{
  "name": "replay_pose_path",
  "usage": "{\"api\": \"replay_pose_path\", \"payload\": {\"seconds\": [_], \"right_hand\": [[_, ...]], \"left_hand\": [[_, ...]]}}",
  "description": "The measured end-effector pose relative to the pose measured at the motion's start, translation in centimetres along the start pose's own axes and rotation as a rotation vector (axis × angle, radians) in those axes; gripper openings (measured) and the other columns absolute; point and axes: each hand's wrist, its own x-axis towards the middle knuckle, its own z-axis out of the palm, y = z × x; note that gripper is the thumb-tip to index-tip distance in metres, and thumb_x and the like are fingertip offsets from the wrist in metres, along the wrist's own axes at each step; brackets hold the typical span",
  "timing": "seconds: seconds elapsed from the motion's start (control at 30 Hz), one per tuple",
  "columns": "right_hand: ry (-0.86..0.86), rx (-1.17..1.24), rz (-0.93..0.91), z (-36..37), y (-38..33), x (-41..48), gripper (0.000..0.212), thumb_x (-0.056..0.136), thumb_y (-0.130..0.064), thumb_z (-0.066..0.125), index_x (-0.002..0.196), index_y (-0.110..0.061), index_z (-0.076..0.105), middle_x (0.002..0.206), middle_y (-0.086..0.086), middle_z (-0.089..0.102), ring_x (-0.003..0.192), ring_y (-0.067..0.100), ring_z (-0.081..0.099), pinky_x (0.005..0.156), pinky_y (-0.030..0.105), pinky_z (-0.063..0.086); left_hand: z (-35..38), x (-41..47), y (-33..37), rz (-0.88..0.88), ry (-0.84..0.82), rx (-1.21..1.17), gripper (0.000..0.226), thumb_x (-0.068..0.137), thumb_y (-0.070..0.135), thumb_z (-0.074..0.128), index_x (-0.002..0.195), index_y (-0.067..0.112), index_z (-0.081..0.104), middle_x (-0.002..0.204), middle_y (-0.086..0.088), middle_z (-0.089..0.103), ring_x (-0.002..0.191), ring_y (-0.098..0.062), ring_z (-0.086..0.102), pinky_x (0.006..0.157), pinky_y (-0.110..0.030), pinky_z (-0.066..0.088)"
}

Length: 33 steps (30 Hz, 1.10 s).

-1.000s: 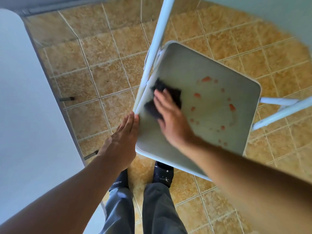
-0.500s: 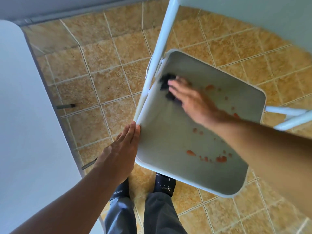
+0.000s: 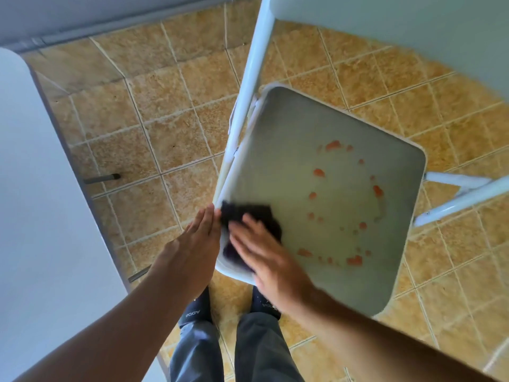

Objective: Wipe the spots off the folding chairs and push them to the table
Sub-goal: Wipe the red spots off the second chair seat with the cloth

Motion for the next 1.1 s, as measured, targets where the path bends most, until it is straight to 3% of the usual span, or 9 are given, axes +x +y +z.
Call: {"api": "replay_pose_path", "payload": {"seconds": [0.1, 0.2, 0.37, 0.47, 0.57, 0.73, 0.87, 0.97, 1.1], "right_hand": [[-0.13, 0.022, -0.167, 0.3, 0.5, -4.0, 0.042, 0.104, -0.005, 0.028, 0.138, -0.001, 0.052, 0.153, 0.009, 0.04, 0.148, 0.027, 0.024, 0.119, 0.046, 0.026], [-0.13, 0.028, -0.195, -1.5, 4.8, -2.3, 0.032, 0.104, -0.008, 0.043, 0.131, -0.001, 0.059, 0.147, 0.013, 0.048, 0.144, 0.028, 0.034, 0.116, 0.05, 0.032], [0.026, -0.116, 0.121, -8.5, 14.6, 7.5, 0.044, 0.102, -0.014, 0.032, 0.143, -0.01, 0.049, 0.157, 0.011, 0.034, 0.149, 0.026, 0.024, 0.124, 0.035, 0.008], [0.122, -0.144, 0.324, -12.6, 18.2, 13.7, 0.045, 0.092, 0.0, 0.043, 0.135, -0.006, 0.056, 0.151, 0.018, 0.039, 0.143, 0.033, 0.032, 0.118, 0.035, 0.027], [0.216, -0.166, 0.469, -11.3, 16.2, 16.3, 0.039, 0.09, -0.003, 0.049, 0.126, 0.001, 0.06, 0.145, 0.02, 0.046, 0.135, 0.039, 0.04, 0.112, 0.043, 0.034], [0.223, 0.032, 0.26, -2.6, 6.1, 8.4, 0.053, 0.091, -0.002, 0.029, 0.141, 0.005, 0.045, 0.155, 0.017, 0.035, 0.148, 0.035, 0.022, 0.122, 0.044, 0.017], [0.049, 0.043, 0.133, 1.4, -1.3, 0.4, 0.056, 0.088, 0.0, 0.028, 0.141, 0.003, 0.045, 0.157, 0.011, 0.033, 0.149, 0.028, 0.02, 0.122, 0.044, 0.02], [-0.059, -0.026, -0.007, 2.5, -2.4, -2.8, 0.054, 0.097, 0.002, 0.015, 0.141, 0.002, 0.046, 0.158, 0.011, 0.031, 0.15, 0.028, 0.019, 0.118, 0.046, 0.029], [-0.033, -0.156, -0.115, 0.7, 0.6, -0.4, 0.048, 0.096, 0.008, 0.023, 0.131, 0.007, 0.056, 0.149, 0.022, 0.042, 0.141, 0.039, 0.035, 0.112, 0.052, 0.037]], "left_hand": [[0.2, 0.0, 0.0, 0.012, 0.016, 0.002, 0.068, 0.057, -0.004, 0.045, 0.124, -0.011, 0.056, 0.128, -0.026, 0.058, 0.111, -0.035, 0.062, 0.046, -0.032, 0.058], [0.8, 0.1, -0.1, 0.008, 0.047, 0.007, 0.069, 0.065, -0.005, 0.025, 0.128, -0.011, 0.052, 0.133, -0.026, 0.054, 0.117, -0.035, 0.059, 0.045, -0.033, 0.058], [1.0, 0.0, -0.1, 0.018, 0.066, -0.002, 0.072, 0.058, -0.009, 0.037, 0.128, -0.012, 0.051, 0.132, -0.027, 0.054, 0.115, -0.037, 0.059, 0.043, -0.036, 0.058], [1.1, 0.1, 0.0, 0.012, 0.065, 0.004, 0.074, 0.054, -0.009, 0.041, 0.127, -0.011, 0.053, 0.13, -0.026, 0.056, 0.114, -0.036, 0.06, 0.041, -0.034, 0.056], [1.3, 0.1, 0.1, 0.008, 0.074, -0.01, 0.076, 0.053, -0.012, 0.046, 0.129, -0.01, 0.051, 0.132, -0.025, 0.055, 0.117, -0.035, 0.058, 0.044, -0.034, 0.058], [1.4, 0.0, -0.2, 0.051, 0.14, -0.004, 0.074, 0.049, -0.01, 0.046, 0.122, -0.008, 0.058, 0.125, -0.023, 0.061, 0.109, -0.034, 0.064, 0.051, -0.032, 0.057], [2.2, -1.0, -0.8, 0.055, 0.12, -0.123, 0.085, 0.052, -0.016, 0.045, 0.137, -0.003, 0.045, 0.142, -0.019, 0.047, 0.126, -0.034, 0.05, 0.081, -0.037, 0.056], [3.4, -2.9, -1.0, 0.001, 0.06, -0.271, 0.1, 0.063, -0.021, 0.046, 0.152, 0.012, 0.012, 0.159, -0.002, 0.01, 0.145, -0.026, 0.013, 0.111, -0.036, 0.032], [4.0, -3.7, -0.7, -0.004, 0.041, -0.285, 0.099, 0.067, -0.018, 0.04, 0.152, 0.016, 0.002, 0.159, 0.001, -0.002, 0.146, -0.026, 0.004, 0.116, -0.041, 0.027]]}}
